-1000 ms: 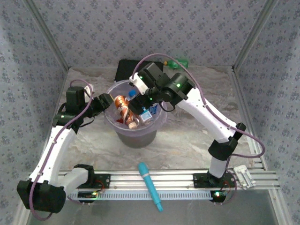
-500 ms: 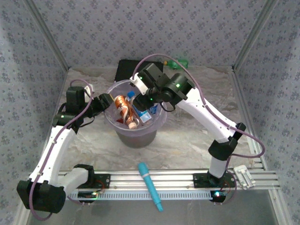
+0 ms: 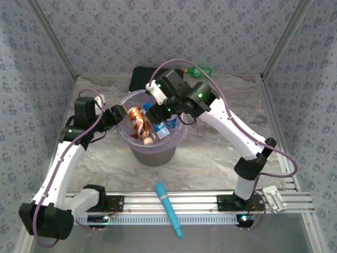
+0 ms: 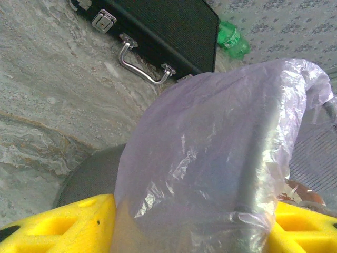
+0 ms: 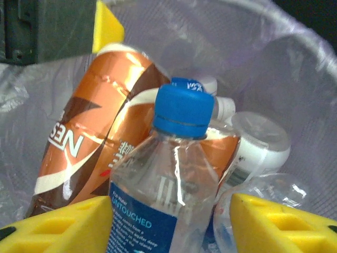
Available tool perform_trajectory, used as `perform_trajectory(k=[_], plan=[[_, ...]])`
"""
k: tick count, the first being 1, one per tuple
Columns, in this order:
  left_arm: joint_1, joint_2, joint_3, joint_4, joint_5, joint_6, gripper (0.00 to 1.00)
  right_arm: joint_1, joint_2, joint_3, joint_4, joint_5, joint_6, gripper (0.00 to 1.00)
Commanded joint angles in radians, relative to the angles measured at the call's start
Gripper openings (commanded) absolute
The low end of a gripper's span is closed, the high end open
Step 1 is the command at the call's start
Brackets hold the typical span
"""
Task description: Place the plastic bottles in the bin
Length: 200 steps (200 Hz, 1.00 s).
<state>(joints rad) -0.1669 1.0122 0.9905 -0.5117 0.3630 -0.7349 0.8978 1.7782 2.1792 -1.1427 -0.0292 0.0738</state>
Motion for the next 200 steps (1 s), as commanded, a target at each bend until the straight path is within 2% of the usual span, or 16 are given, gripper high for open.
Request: perform_trajectory(k=[1, 38, 84, 117, 155, 200], plan=[[-0.017, 0.021, 0.014, 0.006, 0.004, 0.001, 0.61, -0.048, -0.081, -0.002, 0.084, -0.011, 0.056, 0.68], [-0.017, 0.023, 0.014, 0.008, 0.007, 0.003, 0.61, -0.168, -0.186, -0.112, 0.233, -0.050, 0.138, 0.75], [-0.019, 0.023, 0.017, 0.012, 0.006, -0.001, 0.61, -0.432, -0.249, -0.284, 0.422, -0.186, 0.269, 0.76], [-0.022, 0.043, 0.041, 0.001, 0.007, 0.007, 0.61, -0.578, -0.246, -0.417, 0.593, -0.254, 0.400, 0.78], [-0.025, 0.053, 0.046, 0.009, 0.009, 0.002, 0.61, -0.712, -0.150, -0.550, 0.827, -0.300, 0.626, 0.79], [-0.028, 0.051, 0.074, -0.011, 0.020, 0.000, 0.61, -0.736, 0.051, -0.567, 1.053, -0.238, 0.831, 0.79]])
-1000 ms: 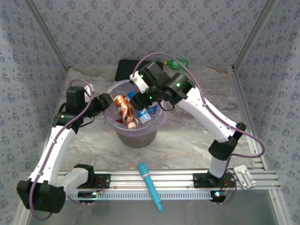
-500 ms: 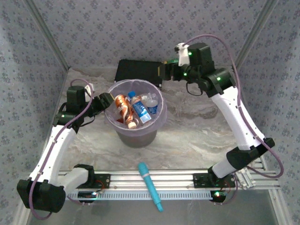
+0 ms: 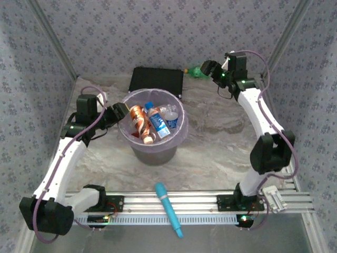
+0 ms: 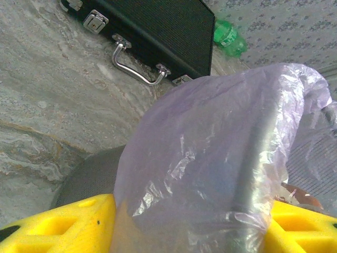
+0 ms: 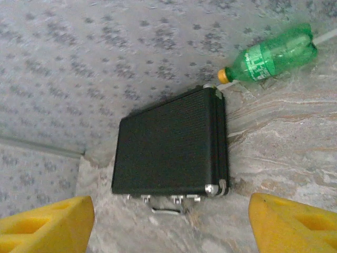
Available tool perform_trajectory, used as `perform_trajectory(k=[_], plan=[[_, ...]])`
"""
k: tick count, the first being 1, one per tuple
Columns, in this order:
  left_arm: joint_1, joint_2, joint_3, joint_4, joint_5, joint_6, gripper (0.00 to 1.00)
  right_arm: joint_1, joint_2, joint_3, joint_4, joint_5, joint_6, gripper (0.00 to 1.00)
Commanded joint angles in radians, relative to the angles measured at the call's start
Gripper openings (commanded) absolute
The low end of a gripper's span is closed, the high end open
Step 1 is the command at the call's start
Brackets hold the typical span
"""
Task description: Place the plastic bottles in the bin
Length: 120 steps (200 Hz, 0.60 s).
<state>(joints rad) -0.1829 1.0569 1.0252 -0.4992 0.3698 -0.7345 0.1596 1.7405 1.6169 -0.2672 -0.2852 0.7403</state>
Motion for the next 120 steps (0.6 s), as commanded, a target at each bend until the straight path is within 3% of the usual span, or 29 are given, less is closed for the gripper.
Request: perform_trajectory(k=[1, 64, 120], plan=[[-0.012, 0.006, 0.040, -0.024, 0.013, 0.000, 0.61, 0.002, 0.094, -0.004, 0.180, 0.020, 0.168, 0.79], [-0.017, -0.001, 0.031, -0.022, 0.025, -0.018, 0.61, -0.023, 0.391, 0.131, 0.262, 0.046, 0.323, 0.80], [-0.022, 0.007, 0.038, -0.020, 0.019, -0.023, 0.61, -0.036, 0.644, 0.396, 0.210, 0.070, 0.366, 0.89]])
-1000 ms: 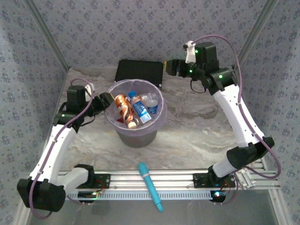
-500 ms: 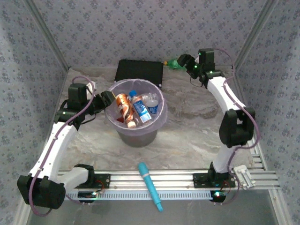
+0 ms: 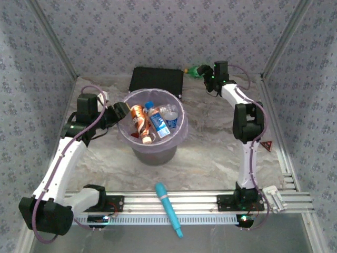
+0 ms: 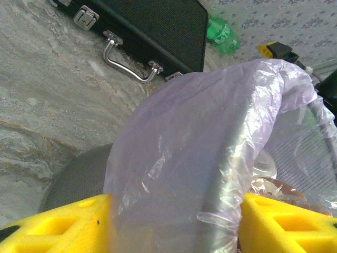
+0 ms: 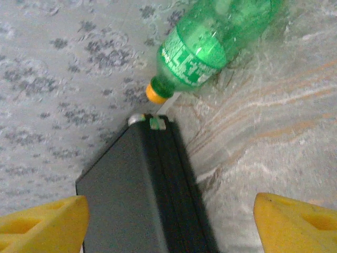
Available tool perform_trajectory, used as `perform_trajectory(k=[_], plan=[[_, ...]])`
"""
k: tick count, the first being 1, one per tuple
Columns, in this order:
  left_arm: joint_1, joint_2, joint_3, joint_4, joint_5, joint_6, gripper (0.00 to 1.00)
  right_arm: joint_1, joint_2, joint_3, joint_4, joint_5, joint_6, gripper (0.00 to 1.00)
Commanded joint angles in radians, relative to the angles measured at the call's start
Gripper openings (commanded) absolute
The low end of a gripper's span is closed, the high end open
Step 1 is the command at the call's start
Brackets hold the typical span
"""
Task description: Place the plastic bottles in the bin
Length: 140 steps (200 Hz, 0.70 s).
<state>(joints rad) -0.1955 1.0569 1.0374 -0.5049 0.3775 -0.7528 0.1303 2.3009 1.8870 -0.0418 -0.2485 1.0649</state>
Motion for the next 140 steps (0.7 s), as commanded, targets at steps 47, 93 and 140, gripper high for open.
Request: perform_trajectory(k=[47, 93, 140], plan=[[-0.009, 0.034, 0.039, -0.018, 0.011, -0.006, 0.62, -0.009, 0.317, 0.461, -0.163, 0.089, 0.095, 0.90], [-0.009, 0.054, 0.054, -0.024, 0.004, -0.004, 0.62, -0.006, 0.458, 0.647, -0.200, 0.128, 0.161, 0.89], [-0.008, 0.071, 0.060, -0.029, 0.004, -0.005, 0.62, 0.002, 0.570, 0.764, -0.169, 0.195, 0.211, 0.89]])
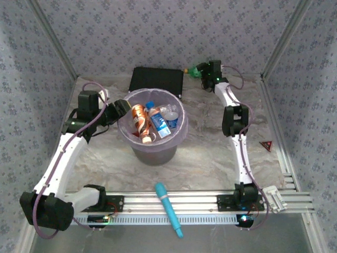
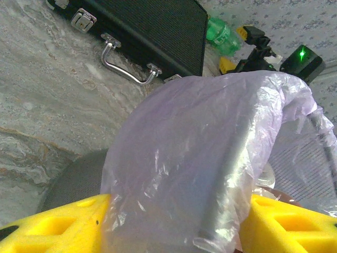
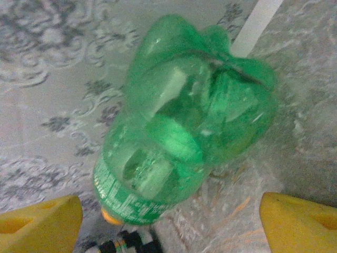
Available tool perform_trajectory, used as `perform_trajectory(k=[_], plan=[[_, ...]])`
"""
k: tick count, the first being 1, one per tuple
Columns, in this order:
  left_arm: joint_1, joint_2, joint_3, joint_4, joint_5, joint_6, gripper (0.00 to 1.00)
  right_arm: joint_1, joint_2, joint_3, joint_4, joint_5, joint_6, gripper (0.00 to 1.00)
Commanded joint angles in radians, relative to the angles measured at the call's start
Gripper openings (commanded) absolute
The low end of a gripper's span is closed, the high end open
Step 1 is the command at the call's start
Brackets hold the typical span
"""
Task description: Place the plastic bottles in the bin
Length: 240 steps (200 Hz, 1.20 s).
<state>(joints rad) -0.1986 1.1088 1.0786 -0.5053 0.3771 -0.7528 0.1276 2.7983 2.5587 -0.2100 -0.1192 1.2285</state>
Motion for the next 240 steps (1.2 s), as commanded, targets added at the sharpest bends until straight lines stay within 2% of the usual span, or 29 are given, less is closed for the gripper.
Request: perform_trajectory(k=[1, 48, 68, 76, 100, 119, 149, 167, 207, 240], plan=[[-0.005, 0.019, 0.019, -0.028, 0.005, -0.005, 0.62, 0.005, 0.075, 0.095, 0.001, 0.067, 0.048, 0.89], [-0.005, 0.019, 0.028, -0.039, -0.004, -0.010, 0.62, -0.004, 0.165, 0.132, 0.064, 0.116, 0.110, 0.89], [-0.005, 0.024, 0.029, -0.042, -0.010, -0.012, 0.62, -0.012, 0.185, 0.138, 0.072, 0.110, 0.108, 0.86], [-0.005, 0.029, 0.027, -0.040, -0.013, -0.016, 0.62, -0.015, 0.191, 0.136, 0.072, 0.104, 0.110, 0.83], [-0.005, 0.047, 0.026, -0.023, -0.014, -0.029, 0.62, -0.016, 0.204, 0.138, 0.092, 0.102, 0.110, 0.66], [-0.005, 0.054, 0.028, -0.023, -0.018, -0.031, 0.62, -0.019, 0.205, 0.139, 0.096, 0.091, 0.104, 0.58], [-0.005, 0.049, 0.033, -0.036, -0.032, -0.031, 0.62, -0.027, 0.176, 0.133, 0.082, 0.048, 0.084, 0.55], [-0.005, 0.042, 0.038, -0.044, -0.039, -0.028, 0.62, -0.032, 0.104, 0.066, 0.103, 0.036, 0.060, 0.52], [-0.005, 0.027, 0.057, -0.063, -0.043, -0.020, 0.62, -0.046, -0.176, -0.253, 0.256, 0.061, -0.027, 0.48], [-0.005, 0.029, 0.061, -0.052, -0.029, -0.020, 0.62, -0.073, -0.393, -0.466, 0.319, 0.015, -0.122, 0.48]])
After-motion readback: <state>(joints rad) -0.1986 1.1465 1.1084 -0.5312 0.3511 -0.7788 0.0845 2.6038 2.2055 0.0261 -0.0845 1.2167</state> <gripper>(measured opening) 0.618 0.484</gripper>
